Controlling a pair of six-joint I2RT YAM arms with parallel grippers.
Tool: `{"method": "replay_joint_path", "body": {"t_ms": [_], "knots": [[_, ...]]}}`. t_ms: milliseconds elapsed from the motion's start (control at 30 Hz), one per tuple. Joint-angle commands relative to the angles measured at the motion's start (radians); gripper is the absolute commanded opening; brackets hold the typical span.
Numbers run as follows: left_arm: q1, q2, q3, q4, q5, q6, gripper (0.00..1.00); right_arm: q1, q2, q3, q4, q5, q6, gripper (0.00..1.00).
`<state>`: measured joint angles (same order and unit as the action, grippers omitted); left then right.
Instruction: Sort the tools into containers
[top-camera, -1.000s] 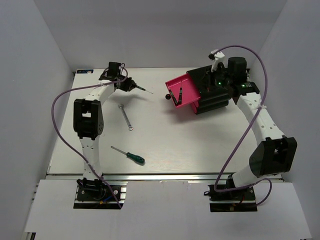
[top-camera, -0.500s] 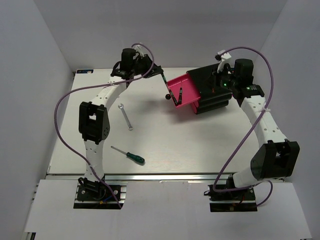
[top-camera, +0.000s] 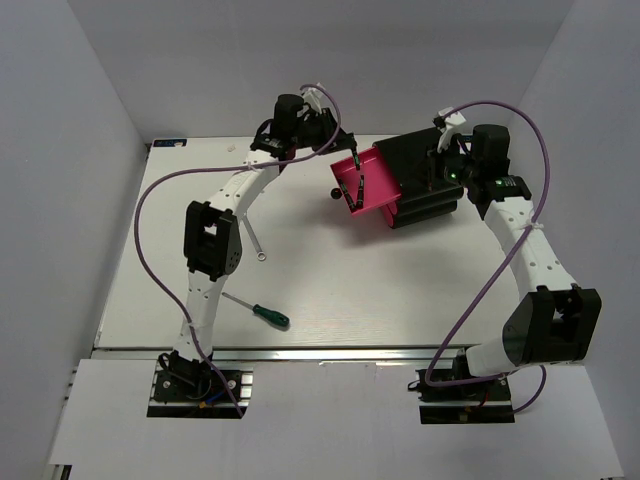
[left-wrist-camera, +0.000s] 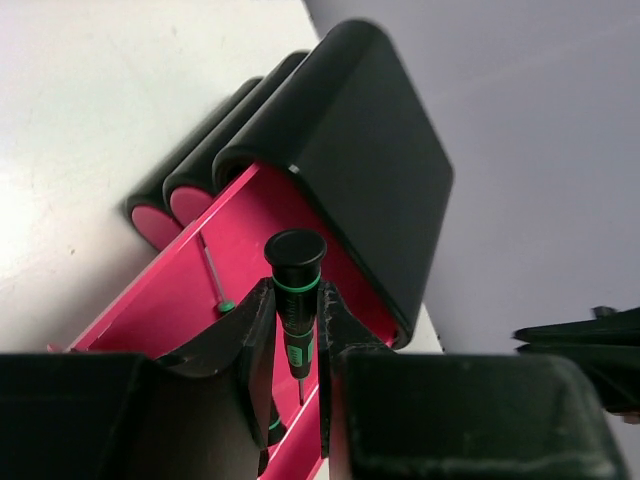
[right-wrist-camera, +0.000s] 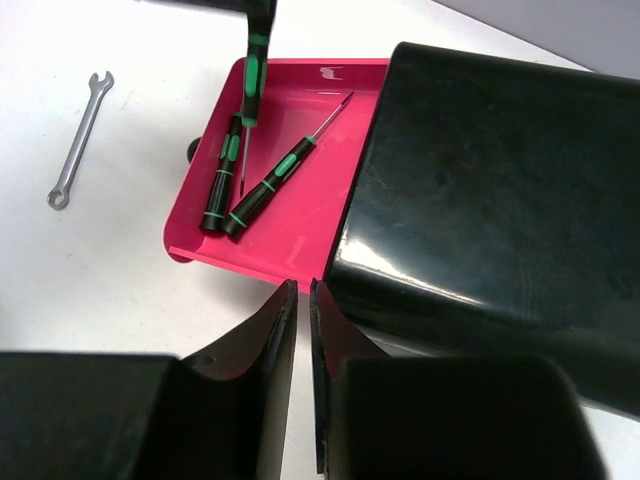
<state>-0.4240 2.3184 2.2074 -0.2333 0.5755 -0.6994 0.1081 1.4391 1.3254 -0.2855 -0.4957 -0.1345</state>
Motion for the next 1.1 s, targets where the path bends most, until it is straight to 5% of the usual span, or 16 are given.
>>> {"method": "replay_joint_path", "body": {"t_ms": [0,233,600,667,767,833,900,933,1033,1067], "knots": [[-0.028,-0.013,0.003,-0.04,-0.029,0.04,0.1,-0.013,-0.028,-0.006,0.037,0.005,-0.007,0.17],[-0.058,-0.002,0.003,-0.055,-0.057,0.044,0.37,-0.022,-0.023,-0.014,0.039,0.005,-0.005,0.23],[-0.081,-0.01,0.034,-0.103,-0.081,0.092,0.48,-0.038,-0.011,-0.012,0.037,0.023,-0.011,0.28],[-0.076,-0.04,0.057,-0.127,-0.167,0.118,0.44,-0.044,-0.002,0.006,0.042,0.031,0.001,0.29],[-0.056,-0.137,0.006,-0.127,-0.278,0.098,0.09,-0.05,0.029,0.055,0.042,0.086,0.041,0.29],[-0.01,-0.197,-0.11,-0.115,-0.338,0.055,0.0,-0.068,0.055,0.09,0.031,0.147,0.073,0.3],[0.042,-0.295,-0.22,-0.063,-0.327,-0.008,0.0,-0.09,0.102,0.145,0.02,0.16,0.125,0.48],[0.059,-0.327,-0.336,-0.046,-0.306,-0.023,0.0,-0.097,0.118,0.164,0.008,0.157,0.139,0.88],[0.099,-0.428,-0.517,-0.006,-0.273,-0.058,0.36,-0.169,0.193,0.222,0.0,0.109,0.171,0.89],[0.105,-0.444,-0.541,-0.018,-0.269,-0.049,0.41,-0.18,0.208,0.245,0.0,0.1,0.177,0.89]]}}
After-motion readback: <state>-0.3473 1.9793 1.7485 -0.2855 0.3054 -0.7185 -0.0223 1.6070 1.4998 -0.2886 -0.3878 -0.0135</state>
